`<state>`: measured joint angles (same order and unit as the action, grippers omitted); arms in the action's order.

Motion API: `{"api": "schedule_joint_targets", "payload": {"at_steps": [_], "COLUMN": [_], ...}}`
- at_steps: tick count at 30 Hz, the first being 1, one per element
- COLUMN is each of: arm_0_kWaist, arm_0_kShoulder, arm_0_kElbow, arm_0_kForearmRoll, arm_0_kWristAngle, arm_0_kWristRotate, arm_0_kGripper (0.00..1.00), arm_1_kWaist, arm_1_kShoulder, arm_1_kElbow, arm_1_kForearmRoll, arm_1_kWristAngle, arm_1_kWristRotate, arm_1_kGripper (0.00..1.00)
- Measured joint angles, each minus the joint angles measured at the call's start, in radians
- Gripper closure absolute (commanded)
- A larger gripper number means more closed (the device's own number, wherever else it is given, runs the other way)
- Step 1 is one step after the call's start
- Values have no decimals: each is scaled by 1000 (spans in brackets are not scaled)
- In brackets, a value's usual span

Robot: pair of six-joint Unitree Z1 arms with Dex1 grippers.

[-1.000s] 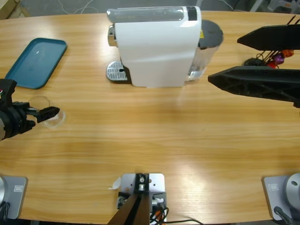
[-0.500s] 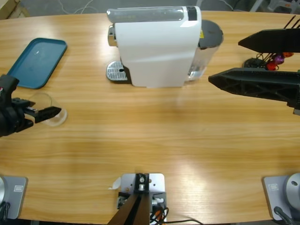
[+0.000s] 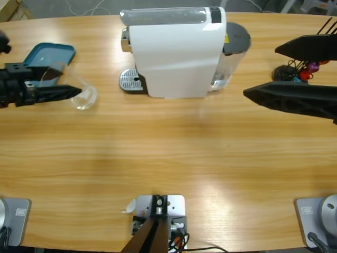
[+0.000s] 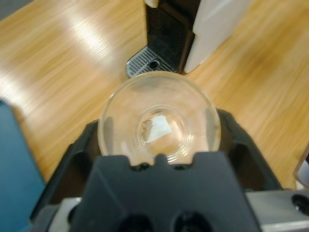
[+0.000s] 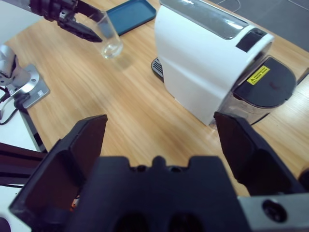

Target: Pour coffee

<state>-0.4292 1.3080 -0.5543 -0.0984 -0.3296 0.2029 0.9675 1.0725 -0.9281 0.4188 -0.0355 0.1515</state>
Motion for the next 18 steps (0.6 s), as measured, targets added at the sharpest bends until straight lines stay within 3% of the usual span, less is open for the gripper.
{"api": "schedule_joint_targets", "payload": {"at_steps": [7, 12, 18], "arm_0_kWaist": [47, 48, 49], "arm_0_kShoulder": [218, 314, 390], "arm_0_kElbow": [-116, -185, -231], "arm_0_kForearmRoll": [-14, -15, -15], "arm_0_kWristAngle": [-78, -79, -120], "arm_0_kWristRotate": [202, 273, 318], "arm_0_kGripper": [561, 566, 561], "arm_1_kWaist": [-66, -74, -75], "arm_1_kShoulder": [-83, -172, -199], "arm_1_kElbow": [1, 37, 49], "arm_1_kForearmRoll": [109, 162, 185], "arm_1_kWristAngle": [11, 11, 11], "arm_1_kWristRotate": [-68, -177, -203], "arm_1_kGripper": [0, 0, 0]}}
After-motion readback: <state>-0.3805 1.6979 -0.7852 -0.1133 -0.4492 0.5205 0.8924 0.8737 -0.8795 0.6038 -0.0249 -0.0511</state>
